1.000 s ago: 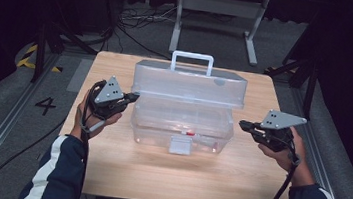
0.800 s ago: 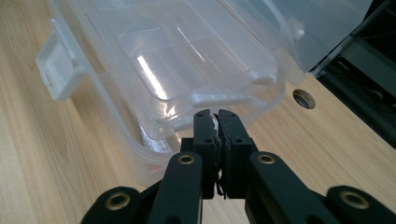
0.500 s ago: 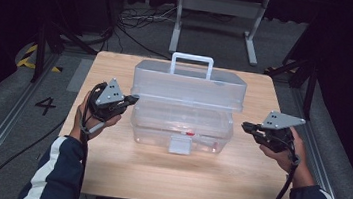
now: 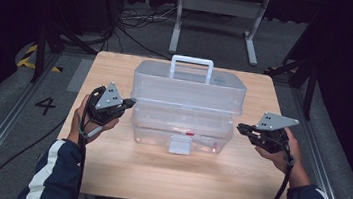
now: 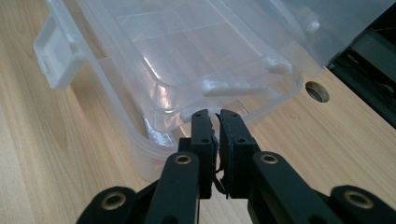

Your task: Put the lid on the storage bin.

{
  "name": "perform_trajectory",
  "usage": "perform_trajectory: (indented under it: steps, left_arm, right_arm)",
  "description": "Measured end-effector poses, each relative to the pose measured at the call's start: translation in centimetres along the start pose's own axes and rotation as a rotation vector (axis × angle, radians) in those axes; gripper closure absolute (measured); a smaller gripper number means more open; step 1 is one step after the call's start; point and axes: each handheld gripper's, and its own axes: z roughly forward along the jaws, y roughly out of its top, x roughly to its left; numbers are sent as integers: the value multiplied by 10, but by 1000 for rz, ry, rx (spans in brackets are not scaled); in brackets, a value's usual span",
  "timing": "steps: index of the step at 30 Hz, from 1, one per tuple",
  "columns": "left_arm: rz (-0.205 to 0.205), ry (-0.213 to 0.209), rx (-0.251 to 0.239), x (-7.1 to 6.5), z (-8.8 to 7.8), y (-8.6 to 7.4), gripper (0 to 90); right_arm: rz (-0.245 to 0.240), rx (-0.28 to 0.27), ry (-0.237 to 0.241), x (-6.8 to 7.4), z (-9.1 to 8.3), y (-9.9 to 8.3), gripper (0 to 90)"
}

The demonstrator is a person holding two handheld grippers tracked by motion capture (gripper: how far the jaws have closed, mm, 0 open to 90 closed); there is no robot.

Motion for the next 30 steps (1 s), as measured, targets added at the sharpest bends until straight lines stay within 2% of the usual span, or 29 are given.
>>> perform_trajectory:
  steps: [14, 30]
  left_arm:
    - [0, -5, 46, -5, -1, -10, 900]
    - [4, -7, 91, -10, 1, -20, 900]
  right_arm:
    - [5, 37, -7, -1, 6, -6, 845]
    - [12, 56, 3, -1, 11, -12, 844]
